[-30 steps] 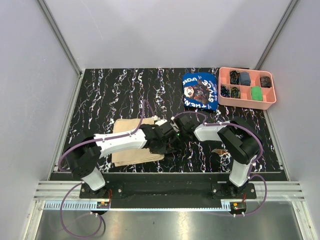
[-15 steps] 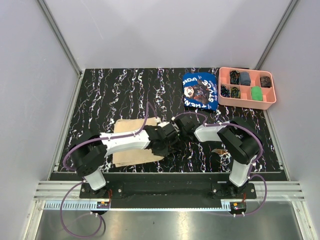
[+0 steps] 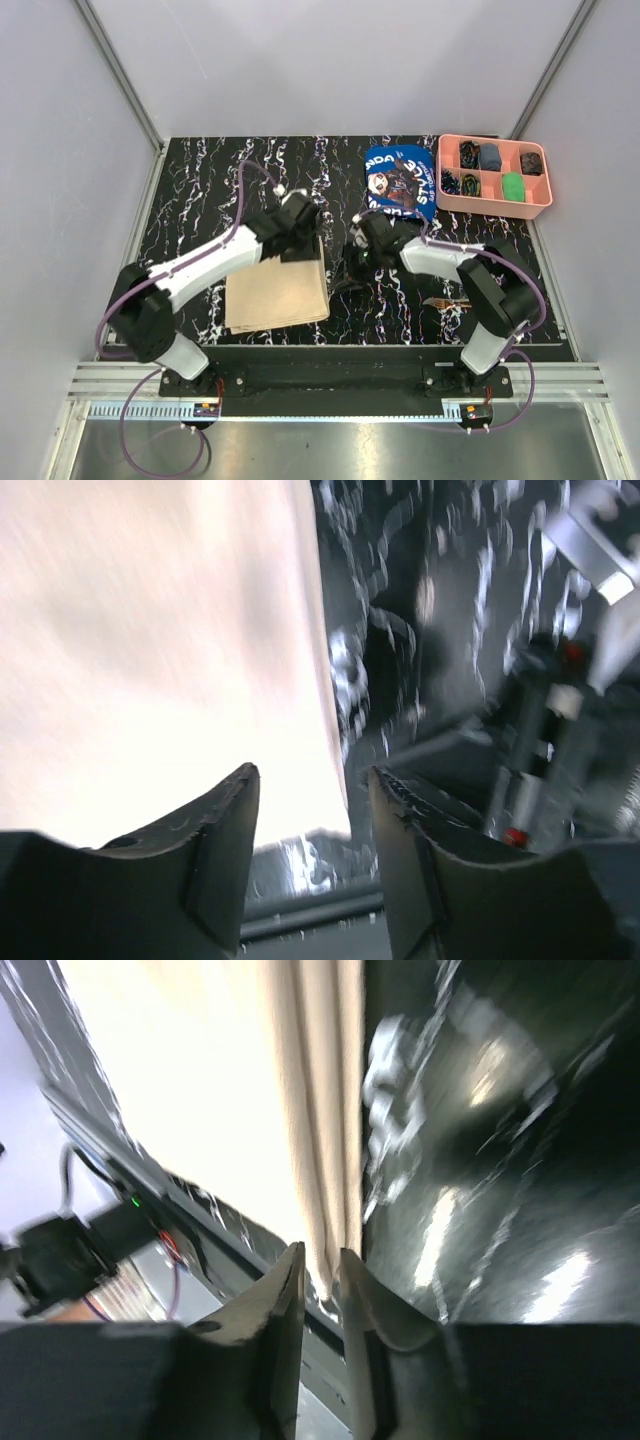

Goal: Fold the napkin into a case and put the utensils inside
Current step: Smooth out the lower triangle-folded napkin at the center of the board.

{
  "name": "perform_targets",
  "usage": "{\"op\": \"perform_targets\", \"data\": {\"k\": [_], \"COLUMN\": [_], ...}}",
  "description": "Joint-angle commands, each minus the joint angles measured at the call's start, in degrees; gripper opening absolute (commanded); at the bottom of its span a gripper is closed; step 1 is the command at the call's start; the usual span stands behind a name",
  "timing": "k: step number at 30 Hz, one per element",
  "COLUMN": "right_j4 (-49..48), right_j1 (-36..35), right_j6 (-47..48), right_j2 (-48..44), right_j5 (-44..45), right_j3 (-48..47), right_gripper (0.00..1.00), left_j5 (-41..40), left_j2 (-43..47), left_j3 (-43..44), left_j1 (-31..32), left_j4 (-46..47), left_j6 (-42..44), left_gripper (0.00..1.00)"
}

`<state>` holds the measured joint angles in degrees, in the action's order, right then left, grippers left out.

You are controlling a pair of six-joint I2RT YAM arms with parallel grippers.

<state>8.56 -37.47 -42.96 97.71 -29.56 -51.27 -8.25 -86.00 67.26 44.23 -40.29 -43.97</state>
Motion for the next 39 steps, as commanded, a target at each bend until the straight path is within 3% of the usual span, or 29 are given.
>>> {"op": "perform_targets", "data": {"k": [1,7,10,17,21,28,32,36,39], "right_j4": [1.29,4.71,4.8,3.22,2.52,1.99,1.12,0.32,-0.03], "right_j1": [7.93,11.63,11.72,11.72,11.72,11.72,11.72,11.72,11.72], "right_j6": [5.16,10.09,10.61,8.78,7.45,6.75,6.05,5.08,4.55], "right_j2": [5.19,16.97,21.98,27.44,28.76,29.55,30.34,31.57,32.19], "right_j5": [-1.72,-4.8,-5.15,-6.47,-7.35,-7.62,-8.84,-9.81,-10.34], "right_j3": [-8.65,-24.13,-29.67,-35.22,-36.36,-36.71,-36.98,-37.94,-38.38], "right_gripper": [0.34,0.28,0.22,0.21,0.13,0.1,0.04,0.0,0.0], "left_j5": [-2.99,-7.92,-9.59,-10.03,-10.12,-8.8,-10.2,-10.56,-10.73], "left_j2": [-9.35,-24.2,-28.25,-32.92,-34.59,-36.79,-37.05,-35.82,-33.89], "left_j3": [9.09,25.25,28.26,31.96,31.61,32.23,31.88,30.56,28.81], "left_j1": [-3.27,-5.73,-6.52,-7.4,-7.58,-7.75,-7.75,-7.75,-7.75], "left_j4": [-0.05,-4.35,-4.79,-4.88,-4.79,-3.57,-3.3,-2.51,-1.37], "left_j6": [6.78,9.95,9.95,10.66,10.48,10.65,10.65,10.48,10.39], "left_gripper": [0.48,0.44,0.44,0.45,0.43,0.42,0.35,0.17,0.13]}}
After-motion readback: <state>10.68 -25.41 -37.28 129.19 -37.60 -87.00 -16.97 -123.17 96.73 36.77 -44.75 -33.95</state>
